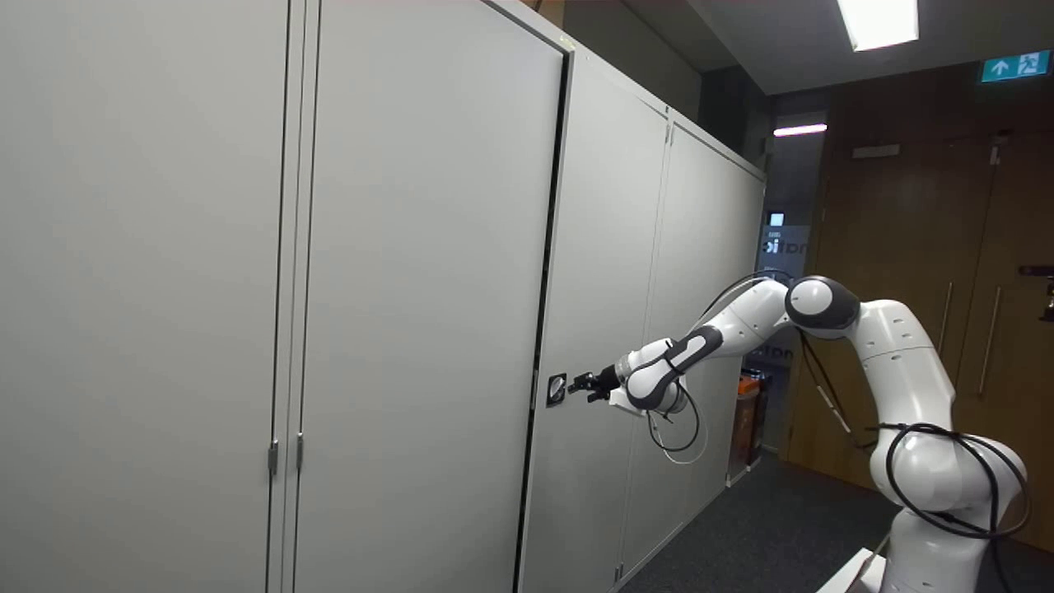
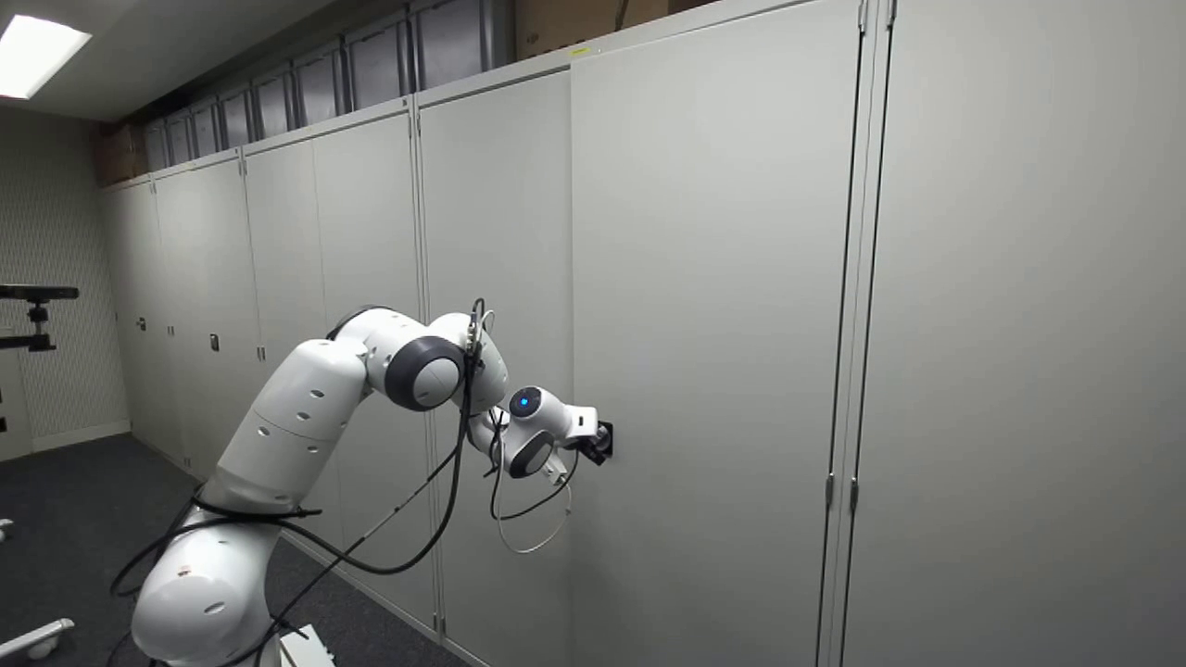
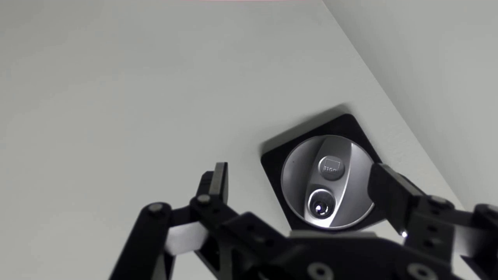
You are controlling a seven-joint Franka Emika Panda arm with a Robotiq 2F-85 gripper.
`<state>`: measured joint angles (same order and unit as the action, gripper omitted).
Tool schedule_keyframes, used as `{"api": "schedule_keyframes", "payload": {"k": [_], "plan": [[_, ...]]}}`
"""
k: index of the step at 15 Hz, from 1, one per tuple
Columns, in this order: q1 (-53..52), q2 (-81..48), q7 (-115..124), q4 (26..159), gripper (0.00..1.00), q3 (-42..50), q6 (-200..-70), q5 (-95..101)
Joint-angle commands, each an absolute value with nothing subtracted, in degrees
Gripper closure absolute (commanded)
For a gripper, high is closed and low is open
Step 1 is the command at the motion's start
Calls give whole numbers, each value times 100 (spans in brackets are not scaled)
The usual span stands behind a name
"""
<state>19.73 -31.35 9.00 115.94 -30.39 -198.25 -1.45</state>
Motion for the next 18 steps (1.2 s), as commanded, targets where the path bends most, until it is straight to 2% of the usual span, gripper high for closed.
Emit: {"api": "schedule_keyframes", "payload": {"k": [1,18], "plan": [[2060,-3192,948,11471,2,-3136,-19825,-99],[1283,-3245,846,11052,2,-2439,-19825,-295]]}}
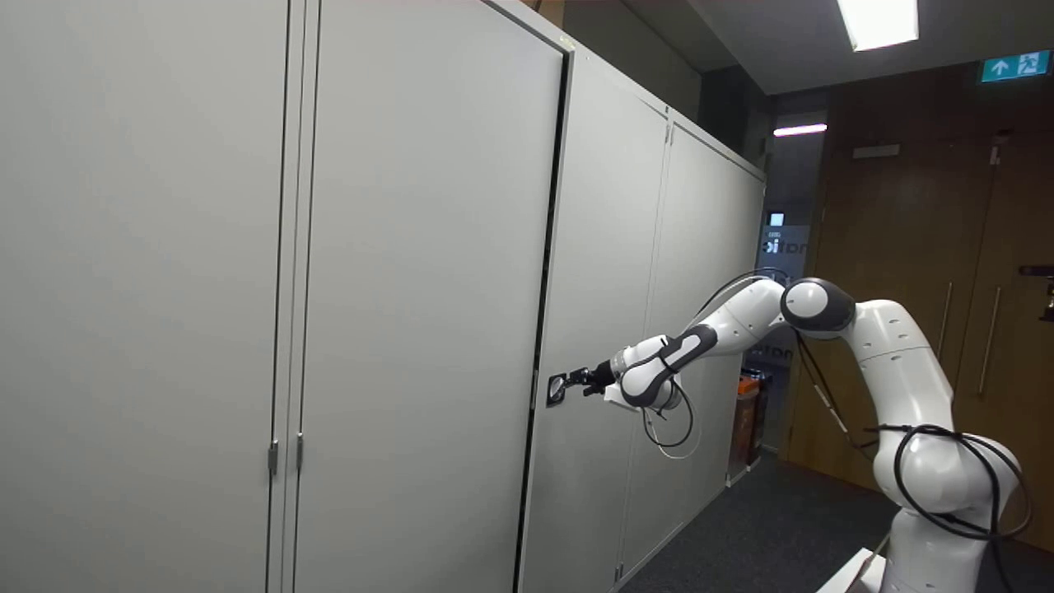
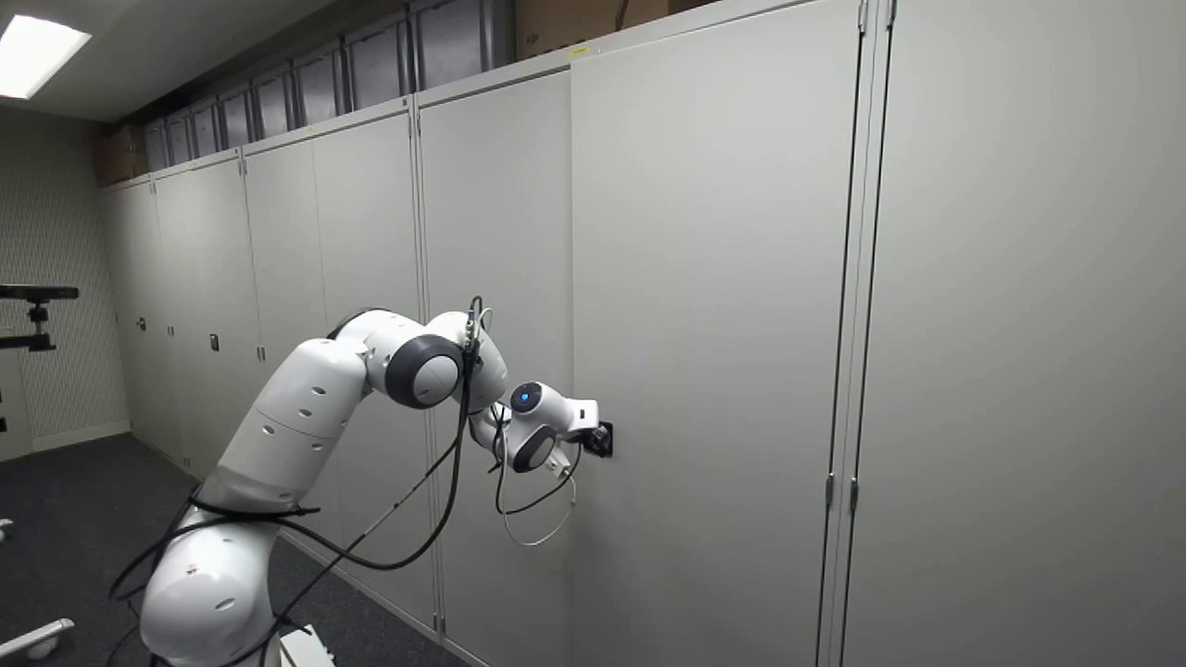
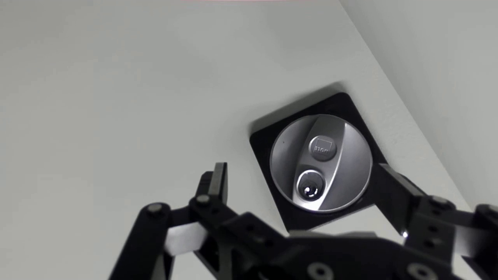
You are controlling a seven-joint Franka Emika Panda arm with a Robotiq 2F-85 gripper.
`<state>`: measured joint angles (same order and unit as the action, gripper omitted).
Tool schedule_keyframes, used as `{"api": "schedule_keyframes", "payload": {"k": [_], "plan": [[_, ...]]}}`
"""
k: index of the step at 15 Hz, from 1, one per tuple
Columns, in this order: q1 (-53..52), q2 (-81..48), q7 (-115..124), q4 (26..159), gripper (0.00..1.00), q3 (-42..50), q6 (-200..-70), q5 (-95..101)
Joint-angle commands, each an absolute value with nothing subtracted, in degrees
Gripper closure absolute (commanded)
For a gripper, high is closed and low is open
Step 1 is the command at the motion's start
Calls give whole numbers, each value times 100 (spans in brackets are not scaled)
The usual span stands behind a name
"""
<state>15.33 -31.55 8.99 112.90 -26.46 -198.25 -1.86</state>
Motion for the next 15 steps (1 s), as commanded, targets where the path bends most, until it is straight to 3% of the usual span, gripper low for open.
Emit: {"api": "schedule_keyframes", "payload": {"k": [1,9,10,11,15], "plan": [[1229,-3268,851,11020,3,-2385,-19825,-290],[988,-3430,889,10820,7,-2105,-19825,-272],[960,-3465,889,10779,12,-2085,-19825,-269],[942,-3468,892,10771,24,-2074,-19825,-271],[826,-3470,897,10730,46,-2004,-19825,-275]]}}
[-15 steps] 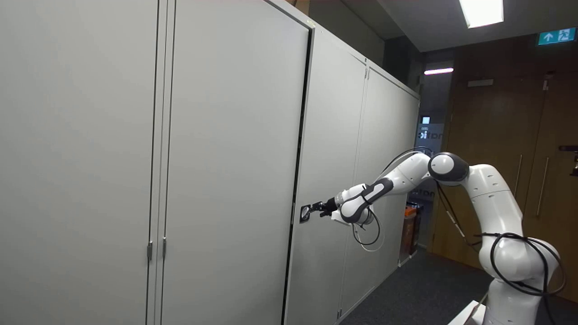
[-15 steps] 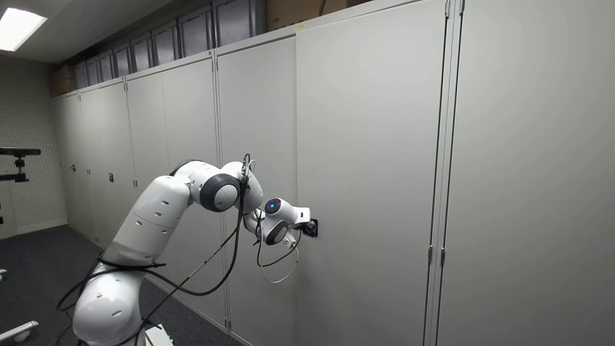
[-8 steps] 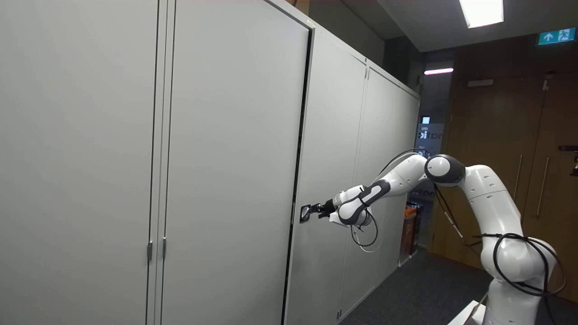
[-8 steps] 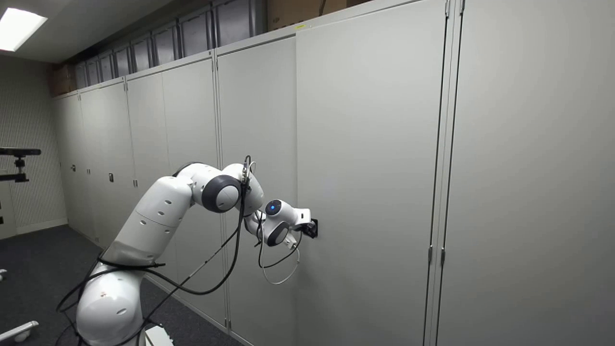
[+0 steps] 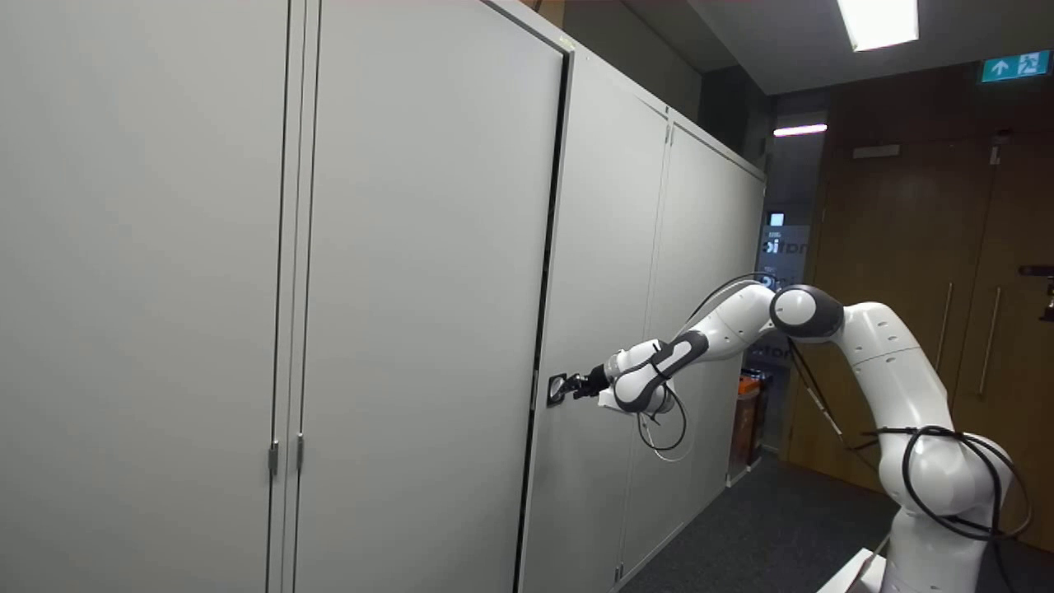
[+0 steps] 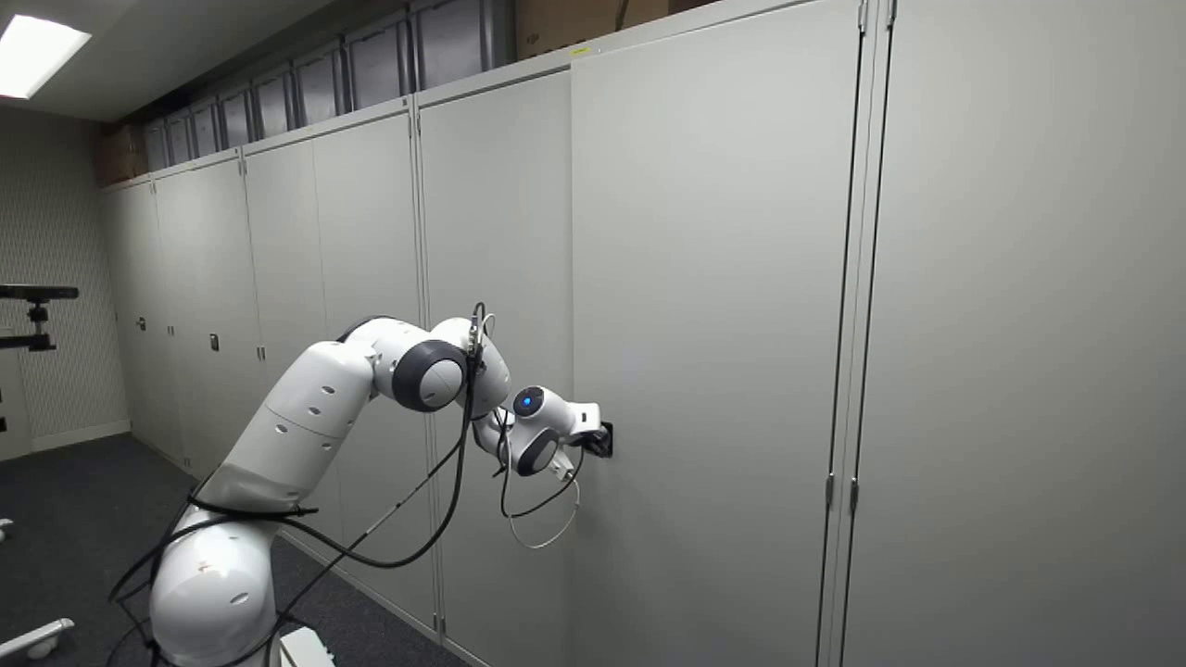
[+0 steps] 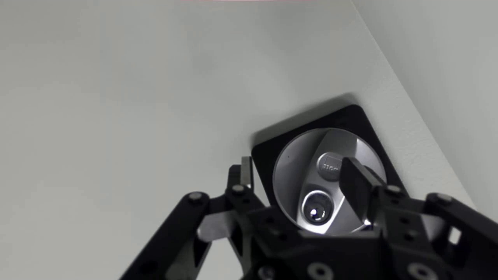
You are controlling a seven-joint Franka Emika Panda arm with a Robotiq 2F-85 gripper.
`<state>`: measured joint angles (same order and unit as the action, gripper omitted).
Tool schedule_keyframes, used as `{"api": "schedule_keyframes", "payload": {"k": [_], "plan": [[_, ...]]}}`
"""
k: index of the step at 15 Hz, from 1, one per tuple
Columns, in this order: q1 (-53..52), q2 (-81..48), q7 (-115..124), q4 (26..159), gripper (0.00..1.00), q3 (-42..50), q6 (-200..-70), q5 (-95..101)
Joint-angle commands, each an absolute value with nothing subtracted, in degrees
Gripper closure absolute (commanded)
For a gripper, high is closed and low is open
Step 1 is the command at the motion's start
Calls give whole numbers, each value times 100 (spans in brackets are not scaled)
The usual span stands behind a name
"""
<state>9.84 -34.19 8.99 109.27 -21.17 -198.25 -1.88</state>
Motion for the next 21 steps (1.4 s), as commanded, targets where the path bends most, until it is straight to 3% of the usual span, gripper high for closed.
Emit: {"api": "schedule_keyframes", "payload": {"k": [1,5,11,21], "plan": [[800,-3466,898,10726,46,-1991,-19825,-276],[692,-3474,894,10688,36,-1926,-19825,-282],[581,-3493,907,10650,43,-1857,-19825,-277],[533,-3550,916,10556,41,-1813,-19825,-287]]}}
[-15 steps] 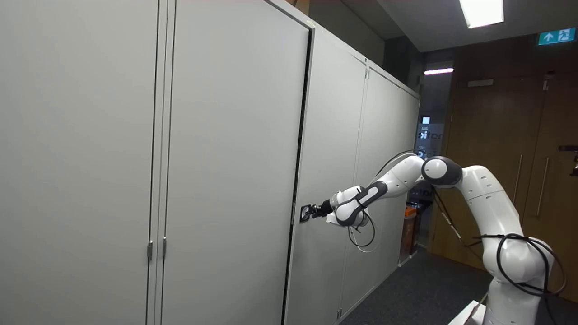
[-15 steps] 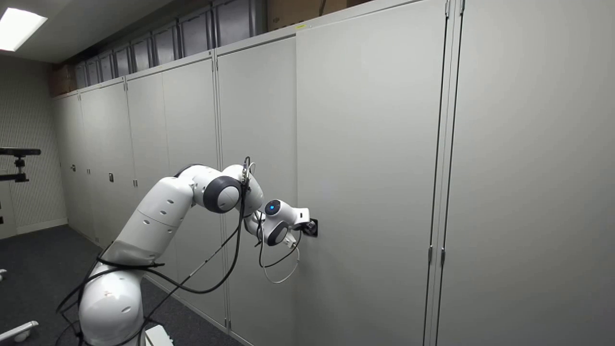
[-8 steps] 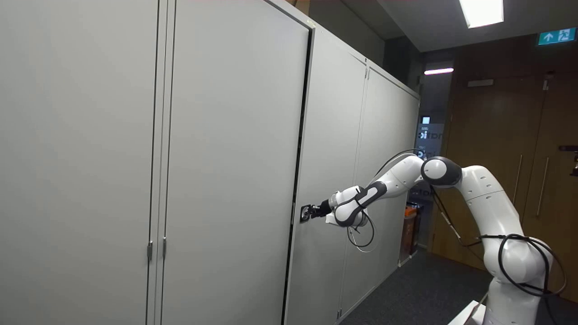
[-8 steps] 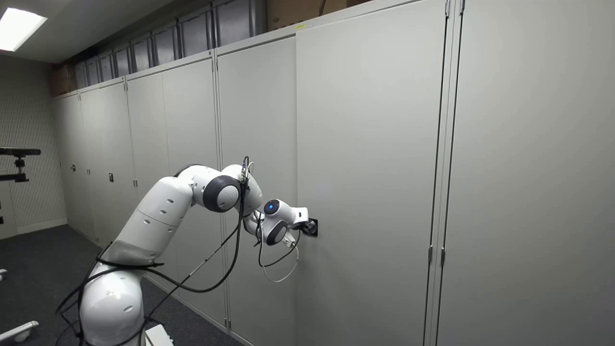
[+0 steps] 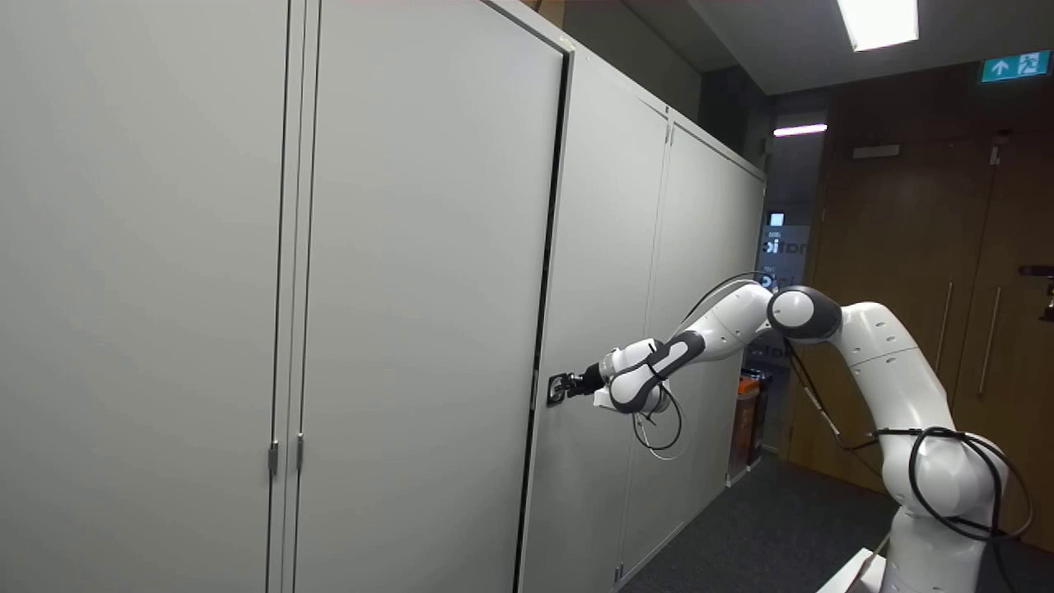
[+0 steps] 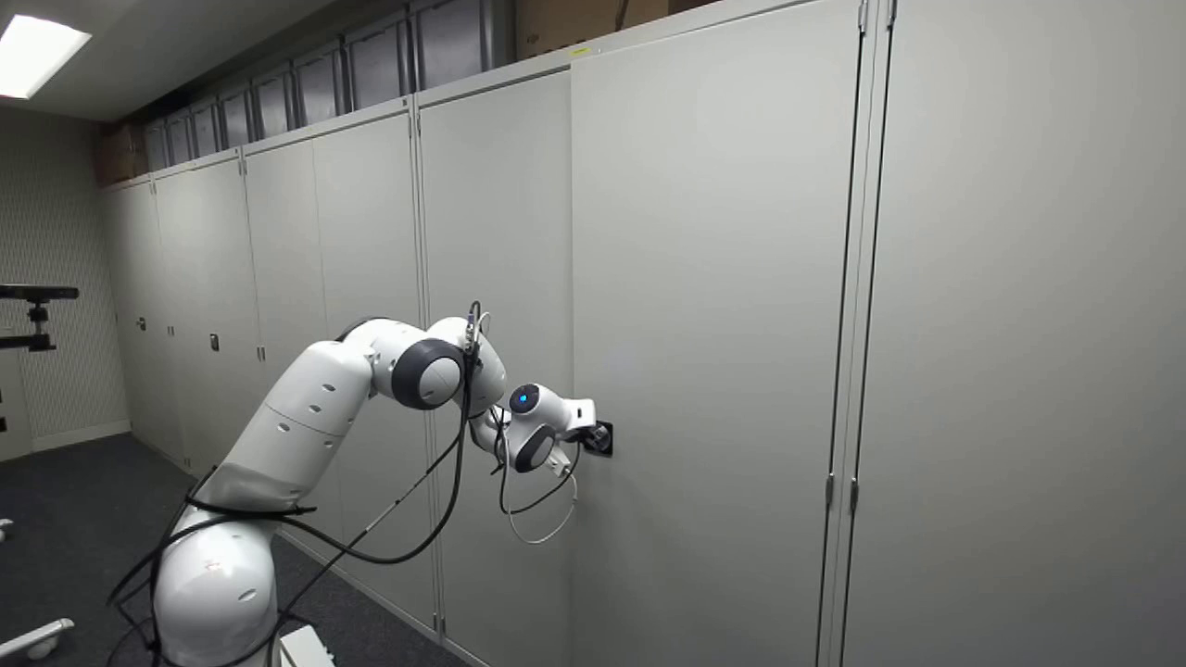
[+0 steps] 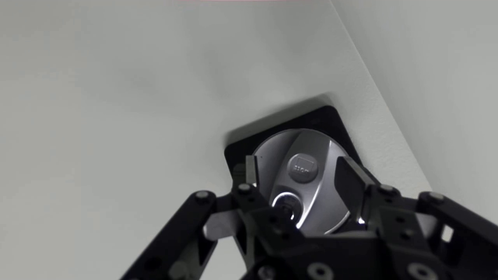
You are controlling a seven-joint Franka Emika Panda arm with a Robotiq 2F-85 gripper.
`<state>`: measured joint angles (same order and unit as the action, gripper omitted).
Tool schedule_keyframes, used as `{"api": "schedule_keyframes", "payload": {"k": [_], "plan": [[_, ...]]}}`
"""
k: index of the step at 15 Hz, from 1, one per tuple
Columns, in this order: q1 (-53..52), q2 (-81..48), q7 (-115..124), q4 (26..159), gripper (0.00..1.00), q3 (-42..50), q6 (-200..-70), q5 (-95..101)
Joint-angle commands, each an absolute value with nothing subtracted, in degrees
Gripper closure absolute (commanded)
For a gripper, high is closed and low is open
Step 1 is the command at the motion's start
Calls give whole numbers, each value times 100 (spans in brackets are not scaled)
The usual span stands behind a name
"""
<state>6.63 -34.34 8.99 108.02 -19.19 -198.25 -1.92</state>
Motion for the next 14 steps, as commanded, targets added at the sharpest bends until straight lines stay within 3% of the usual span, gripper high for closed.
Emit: {"api": "schedule_keyframes", "payload": {"k": [1,14], "plan": [[527,-3556,916,10548,41,-1811,-19825,-290],[473,-3789,912,10257,37,-1769,-19825,-285]]}}
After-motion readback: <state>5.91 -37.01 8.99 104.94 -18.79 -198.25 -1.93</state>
